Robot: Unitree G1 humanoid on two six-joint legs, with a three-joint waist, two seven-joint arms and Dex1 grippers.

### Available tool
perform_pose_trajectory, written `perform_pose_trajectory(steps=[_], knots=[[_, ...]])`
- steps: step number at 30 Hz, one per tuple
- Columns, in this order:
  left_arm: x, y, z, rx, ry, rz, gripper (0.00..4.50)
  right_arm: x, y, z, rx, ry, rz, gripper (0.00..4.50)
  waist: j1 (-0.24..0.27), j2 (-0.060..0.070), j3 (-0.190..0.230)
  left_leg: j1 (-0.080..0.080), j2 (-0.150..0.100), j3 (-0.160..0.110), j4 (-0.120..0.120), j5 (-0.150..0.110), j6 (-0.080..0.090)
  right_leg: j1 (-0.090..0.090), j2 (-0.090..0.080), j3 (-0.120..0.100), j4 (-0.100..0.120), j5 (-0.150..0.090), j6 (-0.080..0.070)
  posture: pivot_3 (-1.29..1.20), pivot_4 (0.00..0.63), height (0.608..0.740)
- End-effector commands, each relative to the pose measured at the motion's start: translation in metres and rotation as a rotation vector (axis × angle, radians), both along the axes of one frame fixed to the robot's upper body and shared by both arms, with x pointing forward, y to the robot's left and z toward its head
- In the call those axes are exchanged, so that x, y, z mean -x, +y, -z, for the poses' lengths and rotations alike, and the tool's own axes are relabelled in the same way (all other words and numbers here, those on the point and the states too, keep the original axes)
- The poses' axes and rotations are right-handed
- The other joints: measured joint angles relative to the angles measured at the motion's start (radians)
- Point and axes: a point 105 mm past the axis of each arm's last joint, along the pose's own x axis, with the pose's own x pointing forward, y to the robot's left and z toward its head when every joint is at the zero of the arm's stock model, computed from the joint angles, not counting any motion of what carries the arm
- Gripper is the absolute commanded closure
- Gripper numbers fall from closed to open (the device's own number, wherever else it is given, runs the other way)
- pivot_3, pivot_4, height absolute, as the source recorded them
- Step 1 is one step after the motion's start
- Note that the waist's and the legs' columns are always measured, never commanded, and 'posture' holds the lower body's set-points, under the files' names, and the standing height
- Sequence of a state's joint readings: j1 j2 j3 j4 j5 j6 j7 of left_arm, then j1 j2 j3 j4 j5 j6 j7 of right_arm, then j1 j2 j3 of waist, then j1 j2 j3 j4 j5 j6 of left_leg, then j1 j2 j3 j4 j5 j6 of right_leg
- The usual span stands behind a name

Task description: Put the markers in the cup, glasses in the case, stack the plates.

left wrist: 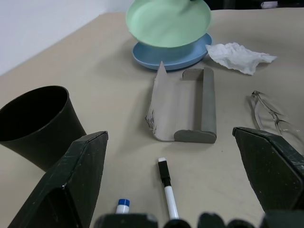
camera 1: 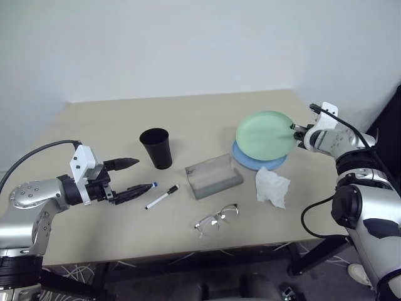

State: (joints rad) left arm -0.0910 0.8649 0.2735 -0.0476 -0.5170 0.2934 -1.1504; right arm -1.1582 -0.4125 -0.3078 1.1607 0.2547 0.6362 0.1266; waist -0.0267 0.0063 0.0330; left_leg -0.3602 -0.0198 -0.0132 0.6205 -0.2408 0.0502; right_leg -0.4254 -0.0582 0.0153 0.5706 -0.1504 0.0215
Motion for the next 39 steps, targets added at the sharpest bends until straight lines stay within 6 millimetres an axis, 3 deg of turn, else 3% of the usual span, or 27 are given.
perform_pose_trajectory(steps=[1, 9, 13, 24, 30, 33, 39], knots=[[0.001, 0.000, -0.014, -0.009, -0.062, -0.001, 0.00, -0.009, 0.002, -0.023, 0.014, -0.070, 0.022, 4.48, -0.008, 0.000, 0.000, 0.000, 0.000, 0.000, 0.000, 0.000, 0.000, 0.000, 0.001, 0.001, 0.000, 0.000, 0.000, 0.00, 0.000, 0.732], [0.002, 0.001, -0.013, -0.011, -0.063, -0.007, 0.00, -0.010, 0.005, -0.019, 0.027, -0.064, 0.018, 4.48, -0.029, 0.000, 0.000, 0.002, 0.001, 0.000, 0.003, 0.000, 0.001, 0.003, 0.007, 0.008, 0.000, 0.000, 0.000, 0.00, 0.000, 0.732], [0.003, 0.002, -0.013, -0.010, -0.062, -0.013, 0.00, -0.008, 0.013, -0.005, 0.011, -0.019, 0.019, 4.48, -0.042, 0.000, 0.000, 0.003, 0.002, 0.000, 0.004, 0.001, 0.001, 0.004, 0.009, 0.010, 0.000, 0.000, 0.000, 0.00, 0.000, 0.732], [0.003, 0.001, -0.014, -0.008, -0.062, -0.010, 0.00, -0.008, 0.020, -0.002, -0.037, -0.009, 0.031, 4.48, -0.047, 0.000, 0.000, 0.002, 0.001, 0.000, 0.004, 0.001, 0.001, 0.004, 0.009, 0.017, 0.001, 0.000, 0.000, 0.00, 0.000, 0.732], [0.002, 0.000, -0.015, -0.006, -0.068, -0.006, 0.00, -0.010, 0.046, 0.004, -0.085, -0.008, 0.000, 4.48, -0.050, -0.001, 0.000, 0.003, 0.001, 0.001, 0.004, 0.001, 0.002, 0.005, 0.011, 0.021, 0.001, 0.000, 0.000, 0.00, 0.000, 0.732], [0.002, 0.000, -0.015, -0.005, -0.070, -0.008, 0.00, -0.010, 0.056, 0.005, -0.112, -0.005, -0.017, 3.79, -0.049, -0.001, 0.000, 0.003, 0.001, 0.001, 0.004, 0.001, 0.002, 0.005, 0.011, 0.021, 0.001, 0.000, 0.000, 0.00, 0.000, 0.732], [0.003, -0.002, -0.015, -0.003, -0.069, -0.007, 0.00, -0.010, 0.064, 0.007, -0.126, -0.002, -0.033, 1.73, -0.049, -0.001, -0.001, 0.003, 0.001, 0.000, 0.004, 0.001, 0.002, 0.005, 0.012, 0.022, 0.001, 0.000, 0.000, 0.00, 0.000, 0.732]])
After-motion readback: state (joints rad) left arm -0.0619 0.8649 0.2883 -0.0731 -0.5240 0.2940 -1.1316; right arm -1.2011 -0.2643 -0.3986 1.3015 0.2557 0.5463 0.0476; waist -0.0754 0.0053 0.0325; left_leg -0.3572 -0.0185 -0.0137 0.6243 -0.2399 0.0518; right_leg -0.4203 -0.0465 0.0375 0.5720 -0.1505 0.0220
